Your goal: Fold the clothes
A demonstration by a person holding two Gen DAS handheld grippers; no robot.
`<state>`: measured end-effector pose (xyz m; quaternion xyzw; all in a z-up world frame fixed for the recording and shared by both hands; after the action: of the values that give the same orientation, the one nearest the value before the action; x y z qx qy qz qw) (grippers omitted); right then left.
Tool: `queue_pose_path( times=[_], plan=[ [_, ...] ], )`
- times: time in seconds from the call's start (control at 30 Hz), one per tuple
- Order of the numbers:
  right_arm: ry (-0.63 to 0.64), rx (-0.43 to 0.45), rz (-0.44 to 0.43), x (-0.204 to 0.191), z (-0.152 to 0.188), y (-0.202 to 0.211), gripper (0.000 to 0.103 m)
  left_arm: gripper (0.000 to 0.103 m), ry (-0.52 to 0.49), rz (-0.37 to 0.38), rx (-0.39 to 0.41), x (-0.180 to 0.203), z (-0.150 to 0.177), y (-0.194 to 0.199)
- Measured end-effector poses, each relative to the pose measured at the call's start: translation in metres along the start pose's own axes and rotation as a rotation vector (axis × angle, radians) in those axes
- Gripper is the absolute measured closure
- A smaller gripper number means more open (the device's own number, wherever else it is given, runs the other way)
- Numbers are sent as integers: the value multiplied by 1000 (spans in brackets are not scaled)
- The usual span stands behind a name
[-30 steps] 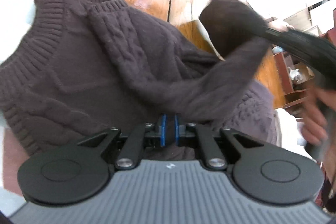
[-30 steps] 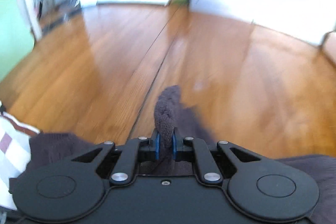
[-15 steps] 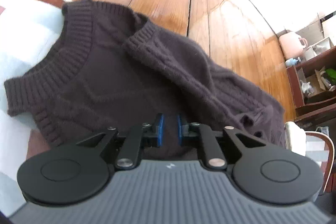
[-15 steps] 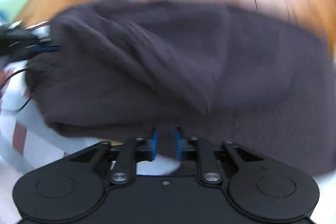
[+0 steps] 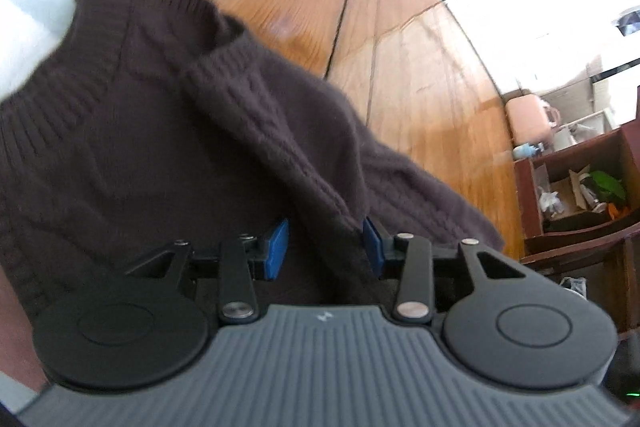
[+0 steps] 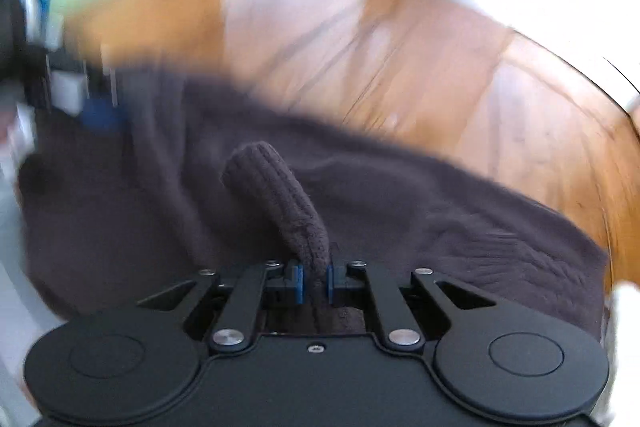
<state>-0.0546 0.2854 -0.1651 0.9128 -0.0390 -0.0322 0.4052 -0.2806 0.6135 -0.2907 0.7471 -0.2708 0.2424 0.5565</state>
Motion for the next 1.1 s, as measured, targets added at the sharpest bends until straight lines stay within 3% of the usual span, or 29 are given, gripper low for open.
queue_pose_path(
  times=[0.07,0.13,0.2,0.27,0.33,0.37,0.5,0.53,0.6,0.63,0.77,0.8,0.83,0.87,0.9,1.0,1.07,1.1],
  plan=[
    [-151,69,32,25,12,40,92,64,-11,-16,-23,5,4,-8],
    [-237,49,129,50,41,57,88,61,-31,-46,-36,9,5,-16],
    [-272,-65,164,66,85,56,84,57,-58,-86,-38,10,5,-17],
    [-308,-175,138,74,124,50,79,57,-73,-119,-32,9,4,-19],
    [-355,-215,102,77,144,51,77,54,-69,-139,-16,8,-1,-24],
    [-375,-214,86,78,148,53,77,52,-66,-149,-8,7,-3,-27],
    [-400,-142,71,86,124,53,45,43,-37,-107,18,10,-8,-34],
    [-399,-123,75,88,116,51,42,43,-47,-107,22,9,-8,-32],
    [-401,-105,98,101,103,46,39,50,-86,-123,30,14,-6,-32],
    [-403,-104,103,108,100,42,39,62,-91,-126,33,15,-5,-33],
    [-419,-125,68,122,99,19,36,90,-94,-106,53,25,-4,-36],
    [-423,-130,59,126,99,13,38,91,-118,-108,69,22,-8,-30],
    [-426,-135,50,129,99,7,47,92,-142,-92,97,27,-13,-25],
    [-396,-119,61,130,96,5,93,93,-166,-69,129,37,-19,-19],
    [-319,-68,101,125,88,10,96,93,-174,-27,158,42,-29,-3],
    [-243,134,185,115,58,43,103,93,-159,-62,213,33,-52,13],
    [-222,155,271,121,52,54,103,79,-148,-97,247,26,-65,22],
    [-203,134,309,126,53,54,103,77,-145,-145,213,15,-62,15]
  ],
)
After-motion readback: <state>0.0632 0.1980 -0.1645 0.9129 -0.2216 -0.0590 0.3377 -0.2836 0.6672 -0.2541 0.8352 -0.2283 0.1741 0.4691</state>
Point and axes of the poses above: each gripper's, at about its wrist camera, not at the fingertips, and y roughly against the way its jaws point, x to its right, z to its underside, the point moved 10 cm from there along -y, roughly the way its jaws point, and after that the axes turned 2 degrees about -z, right-handed, at the moved point
